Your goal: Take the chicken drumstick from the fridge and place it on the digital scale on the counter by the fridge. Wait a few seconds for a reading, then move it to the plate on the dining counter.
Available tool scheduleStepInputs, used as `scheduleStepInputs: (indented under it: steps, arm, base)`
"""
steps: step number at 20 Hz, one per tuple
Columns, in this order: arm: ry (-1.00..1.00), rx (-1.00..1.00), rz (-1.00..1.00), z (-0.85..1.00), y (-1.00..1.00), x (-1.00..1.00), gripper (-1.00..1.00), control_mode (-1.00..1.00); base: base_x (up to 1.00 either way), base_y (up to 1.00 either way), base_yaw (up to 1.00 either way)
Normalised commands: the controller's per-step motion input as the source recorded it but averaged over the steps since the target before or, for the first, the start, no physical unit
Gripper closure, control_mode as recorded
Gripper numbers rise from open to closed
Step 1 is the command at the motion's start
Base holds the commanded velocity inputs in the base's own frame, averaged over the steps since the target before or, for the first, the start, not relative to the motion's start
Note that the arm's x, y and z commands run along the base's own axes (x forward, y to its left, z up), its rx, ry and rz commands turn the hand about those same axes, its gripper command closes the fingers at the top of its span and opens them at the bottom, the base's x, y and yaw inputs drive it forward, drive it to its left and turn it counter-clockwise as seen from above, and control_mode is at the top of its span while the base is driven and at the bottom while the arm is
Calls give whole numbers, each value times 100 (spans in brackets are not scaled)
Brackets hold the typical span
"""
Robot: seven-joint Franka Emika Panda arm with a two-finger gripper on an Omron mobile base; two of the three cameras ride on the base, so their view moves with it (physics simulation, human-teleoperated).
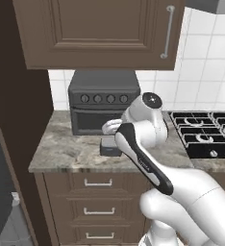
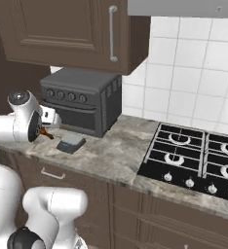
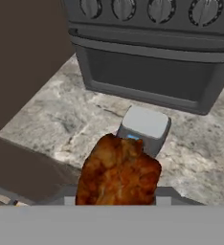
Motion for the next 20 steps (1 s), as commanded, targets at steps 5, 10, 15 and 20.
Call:
scheduleStepInputs:
  steps: [5, 10, 15, 20]
  arm:
    - [0, 0, 0, 0, 0, 0, 100, 100]
    - [0, 0, 0, 0, 0, 0, 100, 100]
    - [0, 0, 0, 0, 0, 0, 100, 100]
    - [0, 0, 0, 0, 0, 0, 100, 100]
  base:
    - [-21, 0, 100]
    - [-36, -7, 100]
    - [-97, -45, 80]
    - [-100, -50, 61]
